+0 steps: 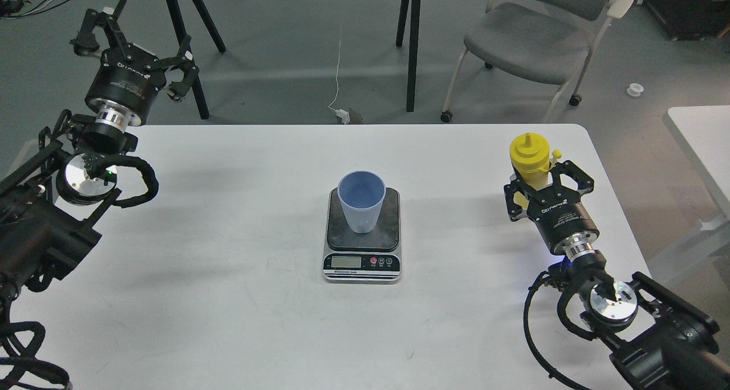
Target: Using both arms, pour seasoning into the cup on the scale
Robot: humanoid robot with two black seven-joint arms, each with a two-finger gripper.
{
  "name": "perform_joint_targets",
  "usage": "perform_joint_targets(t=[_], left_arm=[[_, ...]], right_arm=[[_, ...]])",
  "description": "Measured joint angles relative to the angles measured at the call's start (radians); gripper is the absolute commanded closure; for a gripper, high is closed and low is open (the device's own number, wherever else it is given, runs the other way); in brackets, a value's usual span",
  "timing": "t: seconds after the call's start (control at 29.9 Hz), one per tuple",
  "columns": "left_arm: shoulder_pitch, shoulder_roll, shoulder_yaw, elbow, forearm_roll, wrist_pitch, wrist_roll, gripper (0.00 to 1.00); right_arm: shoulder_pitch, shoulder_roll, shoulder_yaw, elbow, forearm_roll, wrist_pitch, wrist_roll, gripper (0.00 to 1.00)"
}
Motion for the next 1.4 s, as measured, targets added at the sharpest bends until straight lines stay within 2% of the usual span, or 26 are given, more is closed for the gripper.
perform_joint_targets(t=[0.3, 0.4, 0.43, 0.57, 0.74, 1.0, 1.4], left_arm=[[-0.004, -0.005, 0.005, -0.001, 0.001, 0.002, 0.000, 0.00], [-0.004, -0.007, 0.006, -0.002, 0.001, 0.008, 0.000, 0.00], [-0.002, -0.007, 0.006, -0.002, 0.000, 0.010, 0.000, 0.00], [0.005, 0.000, 0.007, -0.016, 0.000, 0.014, -0.002, 0.00], [0.006, -0.002, 0.007, -0.025, 0.000, 0.022, -0.003, 0.00], [0.002, -0.011, 0.007, -0.027, 0.000, 0.023, -0.003, 0.00], [-0.001, -0.012, 0.006, -0.031, 0.000, 0.022, -0.001, 0.00]], right_arm=[[-0.029, 0.049, -0.005, -0.007, 0.001, 0.000, -0.002, 0.59], [-0.031, 0.048, -0.005, -0.007, 0.003, 0.000, -0.002, 0.55], [-0.033, 0.048, -0.004, -0.006, 0.003, 0.000, -0.002, 0.51], [-0.047, 0.054, -0.002, -0.004, 0.003, 0.001, 0.003, 0.22], [-0.085, 0.069, 0.009, 0.035, 0.003, 0.001, 0.012, 0.04], [-0.163, 0.009, 0.078, 0.128, 0.002, 0.000, 0.016, 0.01], [-0.358, -0.101, 0.083, 0.243, -0.008, 0.000, 0.028, 0.01]])
